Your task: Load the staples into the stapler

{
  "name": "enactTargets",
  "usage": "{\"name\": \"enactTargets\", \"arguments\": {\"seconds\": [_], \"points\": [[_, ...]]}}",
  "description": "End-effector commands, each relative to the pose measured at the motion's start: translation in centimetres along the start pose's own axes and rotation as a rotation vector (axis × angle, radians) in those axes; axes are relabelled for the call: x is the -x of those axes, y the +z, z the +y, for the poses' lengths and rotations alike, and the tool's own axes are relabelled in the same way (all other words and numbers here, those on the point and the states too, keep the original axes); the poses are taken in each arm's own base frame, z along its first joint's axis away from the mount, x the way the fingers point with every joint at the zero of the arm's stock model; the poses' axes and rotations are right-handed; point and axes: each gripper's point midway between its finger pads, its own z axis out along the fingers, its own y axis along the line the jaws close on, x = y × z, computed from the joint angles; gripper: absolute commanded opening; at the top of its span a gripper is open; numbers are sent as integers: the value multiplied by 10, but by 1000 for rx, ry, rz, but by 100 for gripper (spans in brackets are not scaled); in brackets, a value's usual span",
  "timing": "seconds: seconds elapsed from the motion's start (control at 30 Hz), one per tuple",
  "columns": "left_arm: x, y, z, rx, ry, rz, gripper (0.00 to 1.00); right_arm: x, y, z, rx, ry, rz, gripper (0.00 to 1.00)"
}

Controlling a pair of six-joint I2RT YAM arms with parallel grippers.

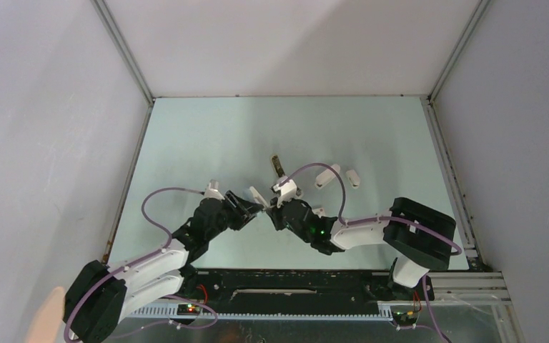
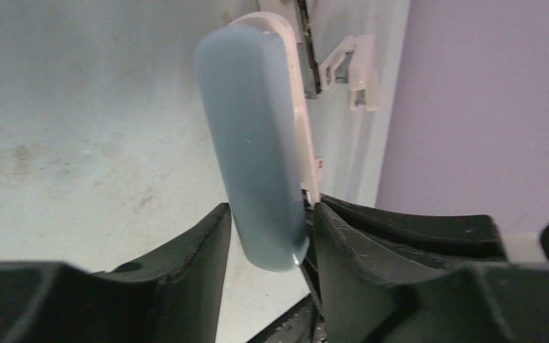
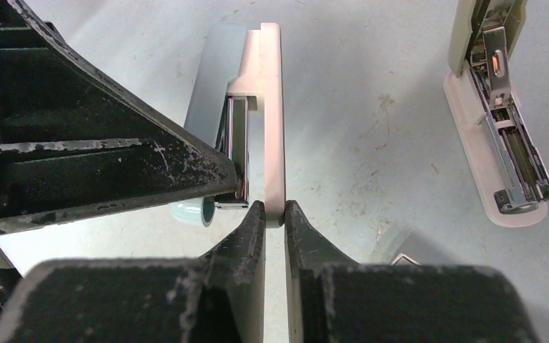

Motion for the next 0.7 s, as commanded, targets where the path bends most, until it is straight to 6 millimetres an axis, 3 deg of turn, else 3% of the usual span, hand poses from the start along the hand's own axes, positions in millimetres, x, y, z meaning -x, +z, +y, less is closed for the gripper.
{"name": "enactTargets", "arguments": {"seconds": [0.0,0.17,0.3,0.67], "points": [[4,-3,-33,-120,-48,-1,45,37,-8,9,21,50,-126,0],[9,-9,-43,-144,-67,-11,24,36,-14,-2,-8,-10,-135,0],[27,-20,-50,-150,-54,-36,12,36,-25,-13,-26,-75,-142,0],[81,-52,-60,-105,42,-112,3,59,-69,-32,11,-206,-215,0]]}}
